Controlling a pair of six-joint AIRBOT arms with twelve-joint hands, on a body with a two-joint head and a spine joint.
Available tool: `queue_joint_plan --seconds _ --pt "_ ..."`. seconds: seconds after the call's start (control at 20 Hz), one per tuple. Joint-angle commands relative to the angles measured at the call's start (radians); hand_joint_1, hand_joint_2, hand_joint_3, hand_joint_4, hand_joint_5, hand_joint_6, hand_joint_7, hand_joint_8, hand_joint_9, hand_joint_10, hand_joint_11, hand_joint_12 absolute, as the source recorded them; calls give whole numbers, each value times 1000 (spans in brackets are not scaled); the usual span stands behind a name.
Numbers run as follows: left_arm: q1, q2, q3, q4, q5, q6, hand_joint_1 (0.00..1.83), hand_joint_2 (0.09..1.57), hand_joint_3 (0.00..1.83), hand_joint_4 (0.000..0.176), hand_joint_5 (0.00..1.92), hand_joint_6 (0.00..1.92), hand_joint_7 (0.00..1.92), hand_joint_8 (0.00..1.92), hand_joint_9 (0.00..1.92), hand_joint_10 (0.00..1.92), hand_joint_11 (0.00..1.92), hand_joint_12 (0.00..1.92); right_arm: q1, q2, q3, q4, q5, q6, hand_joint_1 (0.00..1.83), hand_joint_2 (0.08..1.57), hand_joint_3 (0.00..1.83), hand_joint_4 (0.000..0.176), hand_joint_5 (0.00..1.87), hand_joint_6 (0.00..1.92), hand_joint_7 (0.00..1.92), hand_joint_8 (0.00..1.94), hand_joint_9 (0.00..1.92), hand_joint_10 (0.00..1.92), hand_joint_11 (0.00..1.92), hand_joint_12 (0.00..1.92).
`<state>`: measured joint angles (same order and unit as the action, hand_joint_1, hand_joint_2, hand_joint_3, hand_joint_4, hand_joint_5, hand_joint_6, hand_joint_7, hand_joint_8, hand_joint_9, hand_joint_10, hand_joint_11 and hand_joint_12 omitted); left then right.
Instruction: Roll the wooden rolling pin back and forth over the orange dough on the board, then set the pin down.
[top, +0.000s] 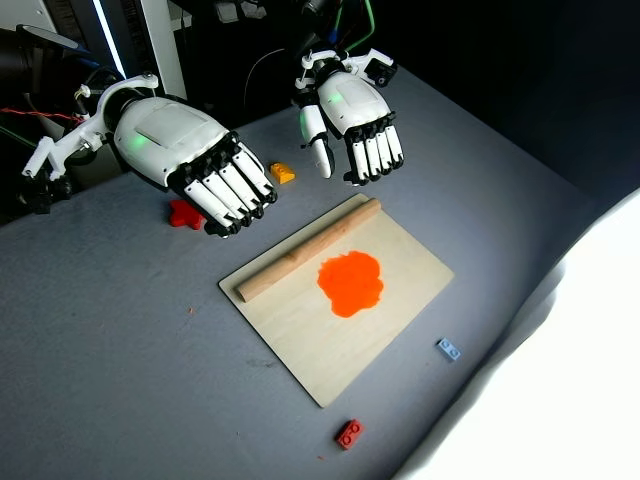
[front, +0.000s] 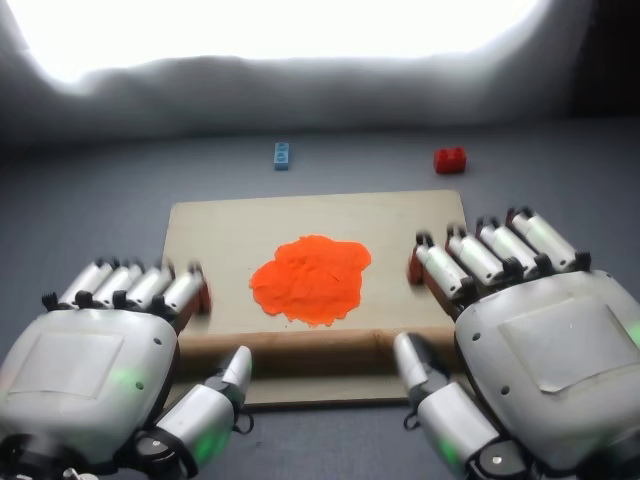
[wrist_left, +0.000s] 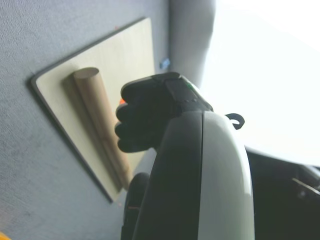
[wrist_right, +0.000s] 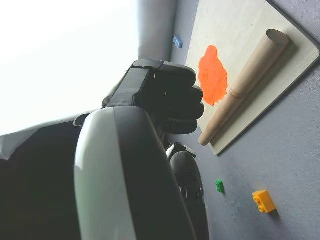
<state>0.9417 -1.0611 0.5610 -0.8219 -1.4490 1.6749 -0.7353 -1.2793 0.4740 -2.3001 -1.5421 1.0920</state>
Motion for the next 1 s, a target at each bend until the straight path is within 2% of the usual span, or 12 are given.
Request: queue_joint_plan --seconds 0.0,0.2,0.35,0.6,0.7,0.85,0.95 --pt "-8 9 7 70 -92 -2 0 1420 96 0 0 0 0 0 0 0 0 0 6 4 -5 -114 -66 11 0 1516 41 0 143 13 133 0 108 9 0 398" --pt "-13 26 3 68 -66 -5 0 1425 87 0 0 0 0 0 0 0 0 0 6 0 -5 -114 -70 83 0 1525 25 0 137 5 125 3 108 5 0 363" --pt "-6 30 3 56 -28 -18 0 1427 84 0 0 0 0 0 0 0 0 0 5 -7 -5 -113 -69 137 0 1529 13 0 161 9 152 6 131 9 0 448" --pt "19 4 8 18 -6 -18 0 1433 76 0 0 0 0 0 0 0 0 0 6 -21 1 -38 -14 158 0 1534 6 0 151 1 139 0 126 1 0 443" --pt "25 -14 17 5 -6 -18 0 1434 74 0 0 0 0 0 0 0 0 0 7 -37 26 -31 16 190 0 1533 3 0 137 0 131 0 111 0 0 383" --pt "27 -39 36 -5 11 -26 0 1432 69 0 0 0 0 0 0 0 0 0 16 -80 78 -31 9 221 0 1534 2 0 156 6 147 4 132 6 0 449" --pt "27 -61 57 -10 11 -65 0 1432 67 0 0 0 0 0 0 0 0 0 8 -115 117 -31 5 253 0 1533 1 0 161 5 159 3 142 6 0 492"
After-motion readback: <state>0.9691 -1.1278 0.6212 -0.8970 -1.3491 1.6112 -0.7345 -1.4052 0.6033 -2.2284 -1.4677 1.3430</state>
